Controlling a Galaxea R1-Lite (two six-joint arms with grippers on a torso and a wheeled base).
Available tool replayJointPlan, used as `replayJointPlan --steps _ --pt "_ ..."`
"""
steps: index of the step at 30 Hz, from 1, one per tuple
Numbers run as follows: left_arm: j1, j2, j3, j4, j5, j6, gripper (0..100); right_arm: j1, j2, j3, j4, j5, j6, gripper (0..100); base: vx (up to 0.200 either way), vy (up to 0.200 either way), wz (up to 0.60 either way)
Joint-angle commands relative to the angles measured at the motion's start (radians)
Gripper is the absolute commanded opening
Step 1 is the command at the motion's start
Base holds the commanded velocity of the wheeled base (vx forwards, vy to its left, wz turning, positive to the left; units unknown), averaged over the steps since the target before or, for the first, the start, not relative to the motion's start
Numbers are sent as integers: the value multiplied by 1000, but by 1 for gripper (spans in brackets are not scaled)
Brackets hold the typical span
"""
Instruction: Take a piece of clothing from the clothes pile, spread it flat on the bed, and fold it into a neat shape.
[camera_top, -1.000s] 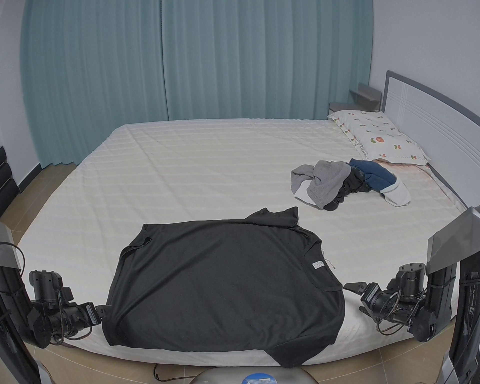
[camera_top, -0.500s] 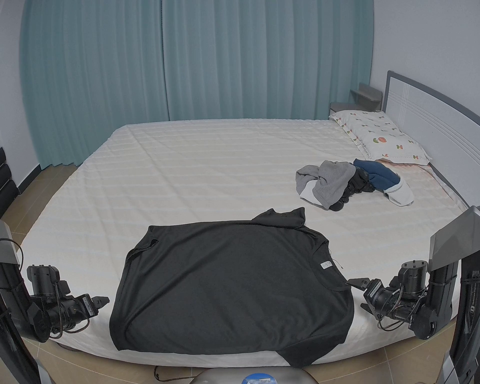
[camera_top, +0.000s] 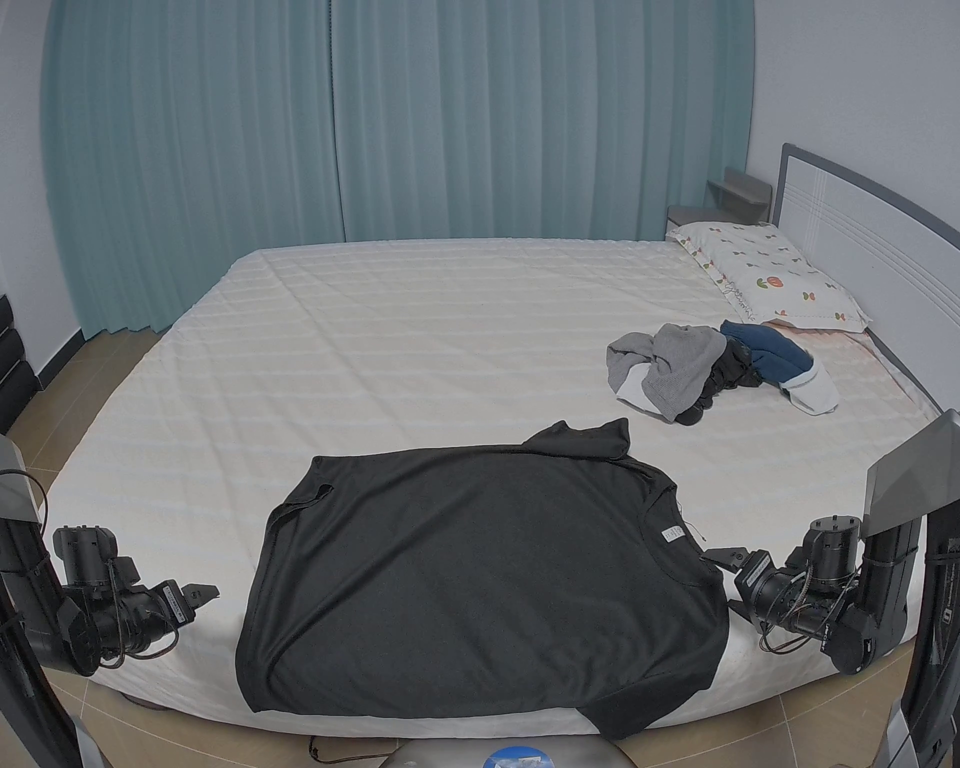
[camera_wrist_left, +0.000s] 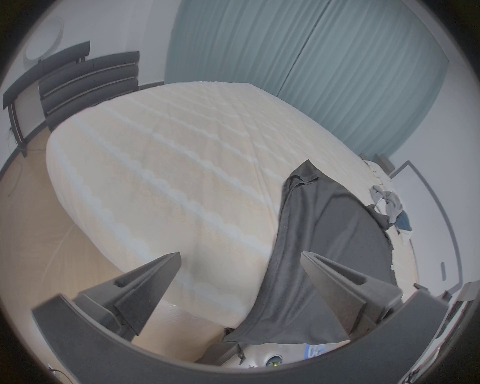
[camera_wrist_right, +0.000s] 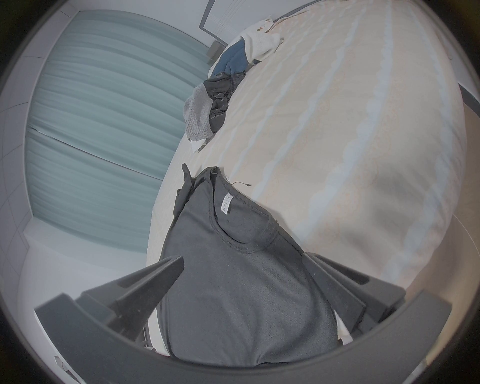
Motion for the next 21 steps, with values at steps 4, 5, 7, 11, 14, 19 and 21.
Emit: replayJointPlan --steps 4,5,7,11,14,19,21 --pt "13 15 -12 -1 -44 -9 100 1 6 -1 -10 1 0 100 200 0 0" --pt "11 14 -14 -1 -44 -11 100 3 8 -1 -10 2 0 100 200 0 0" --pt "11 7 -31 -1 -44 -19 100 4 9 -1 -10 1 0 100 200 0 0" --pt "13 -2 -95 -1 -43 -100 100 4 15 -1 -10 2 0 100 100 0 0" --pt "-1 -9 -120 1 -43 -149 100 7 15 -1 -10 7 0 100 0 0 0" --pt "-76 1 -228 1 -27 -209 100 9 18 -1 -10 10 1 100 0 0 0" --pt "-122 1 -287 18 -18 -272 100 10 25 -1 -10 10 0 100 0 0 0"
